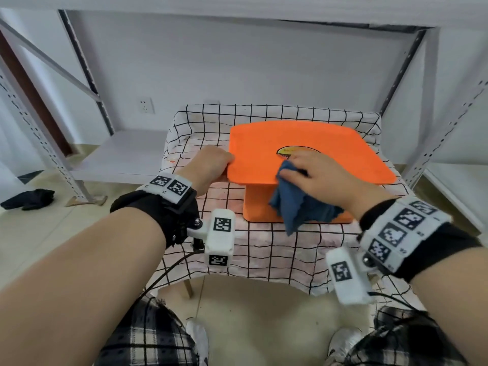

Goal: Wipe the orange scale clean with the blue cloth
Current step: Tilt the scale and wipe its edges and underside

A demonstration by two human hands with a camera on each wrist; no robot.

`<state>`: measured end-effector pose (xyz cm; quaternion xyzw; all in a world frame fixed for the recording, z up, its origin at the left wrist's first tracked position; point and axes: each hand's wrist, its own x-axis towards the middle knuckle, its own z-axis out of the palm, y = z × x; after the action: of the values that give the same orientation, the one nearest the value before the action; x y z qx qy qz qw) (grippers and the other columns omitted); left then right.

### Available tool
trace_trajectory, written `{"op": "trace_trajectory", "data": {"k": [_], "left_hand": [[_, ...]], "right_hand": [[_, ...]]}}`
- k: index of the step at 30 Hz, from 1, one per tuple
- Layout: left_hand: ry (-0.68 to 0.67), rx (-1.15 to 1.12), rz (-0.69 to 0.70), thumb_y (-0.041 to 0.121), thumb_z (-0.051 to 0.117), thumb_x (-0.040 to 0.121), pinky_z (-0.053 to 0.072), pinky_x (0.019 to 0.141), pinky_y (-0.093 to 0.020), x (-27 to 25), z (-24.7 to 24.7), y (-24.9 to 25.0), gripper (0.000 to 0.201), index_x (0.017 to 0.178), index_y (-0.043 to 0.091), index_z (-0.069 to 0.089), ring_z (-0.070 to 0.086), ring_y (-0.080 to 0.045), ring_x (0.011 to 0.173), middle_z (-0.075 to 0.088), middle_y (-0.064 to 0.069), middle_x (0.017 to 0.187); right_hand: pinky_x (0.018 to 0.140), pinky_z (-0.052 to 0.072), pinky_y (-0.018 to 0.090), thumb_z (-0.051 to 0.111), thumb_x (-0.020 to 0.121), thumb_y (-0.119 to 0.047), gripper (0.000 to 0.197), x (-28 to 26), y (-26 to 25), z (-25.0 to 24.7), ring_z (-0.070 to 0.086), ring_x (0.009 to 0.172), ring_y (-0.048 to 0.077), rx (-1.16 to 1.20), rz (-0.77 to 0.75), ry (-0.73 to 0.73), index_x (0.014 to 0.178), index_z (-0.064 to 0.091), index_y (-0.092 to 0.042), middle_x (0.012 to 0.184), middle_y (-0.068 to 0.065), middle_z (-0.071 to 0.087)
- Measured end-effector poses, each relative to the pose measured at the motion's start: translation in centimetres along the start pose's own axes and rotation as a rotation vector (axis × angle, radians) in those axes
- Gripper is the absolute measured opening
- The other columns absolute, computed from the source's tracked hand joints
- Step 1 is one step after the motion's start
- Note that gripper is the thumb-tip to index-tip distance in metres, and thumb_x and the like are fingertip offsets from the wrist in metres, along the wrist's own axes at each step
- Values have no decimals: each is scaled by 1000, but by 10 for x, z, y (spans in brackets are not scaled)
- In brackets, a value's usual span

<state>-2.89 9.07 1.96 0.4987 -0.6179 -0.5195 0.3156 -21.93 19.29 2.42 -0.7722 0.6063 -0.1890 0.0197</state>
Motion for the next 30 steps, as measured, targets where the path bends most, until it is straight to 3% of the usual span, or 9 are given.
{"op": "trace_trajectory", "data": {"k": [4,7,10,13,16,20,23,26,30], "left_hand": [[7,66,44,0,47,91,52,61,-26,3,1,-1,29,64,11,45,52,-14,57,49,-4,67],[-11,2,14,8,51,93,55,61,-27,5,-1,-6,16,78,11,53,58,-14,65,57,-5,79],[-80,-165,-41,12,48,96,54,50,-23,0,-5,-7,14,92,2,57,62,-17,65,64,-9,78],[-122,-292,-94,20,45,97,51,46,-19,-2,-9,-8,28,79,7,61,57,-14,52,62,-4,59],[-97,-318,-80,25,42,99,50,50,-22,0,-9,-7,34,76,7,60,55,-15,52,59,-6,64],[-94,-275,-33,8,47,93,49,46,-22,-1,-6,-6,22,75,3,58,56,-15,49,62,-4,57],[-66,-232,-31,1,48,91,50,45,-23,-1,-6,-8,17,76,1,56,58,-15,50,61,-4,55],[-69,-213,-23,5,49,93,54,50,-24,0,-4,-10,12,93,-4,58,62,-17,61,63,-10,75],[-38,-189,10,5,48,94,48,43,-19,1,-2,-11,20,75,3,54,57,-9,45,57,-4,59]], "right_hand": [[65,30,31,53,94,-30,43,4,18,-10,44,74,24,-28,272,10,60,45,-5,74,8,43],[69,40,34,54,92,-34,48,29,8,-2,48,76,26,-25,364,-70,52,41,-11,70,7,43],[68,40,33,48,93,-37,46,56,-26,15,50,79,26,-36,295,-142,51,40,-18,74,5,45],[82,45,40,45,95,-33,35,74,-54,32,51,91,28,29,212,-209,62,47,-21,91,6,47],[83,47,46,48,94,-25,32,73,-52,32,54,88,32,68,182,-198,67,55,-11,91,14,56],[72,43,42,51,93,-15,32,53,-53,22,47,71,29,138,54,-217,65,48,-1,88,29,57],[78,42,44,51,94,-16,31,42,-53,12,52,81,37,129,-16,-249,78,55,10,93,28,58],[74,41,41,50,95,-21,32,34,-38,-3,52,82,34,97,51,-274,80,55,7,93,22,59],[71,43,40,48,95,-24,33,31,-41,4,49,75,25,38,175,-187,66,51,-8,91,21,60]]}}
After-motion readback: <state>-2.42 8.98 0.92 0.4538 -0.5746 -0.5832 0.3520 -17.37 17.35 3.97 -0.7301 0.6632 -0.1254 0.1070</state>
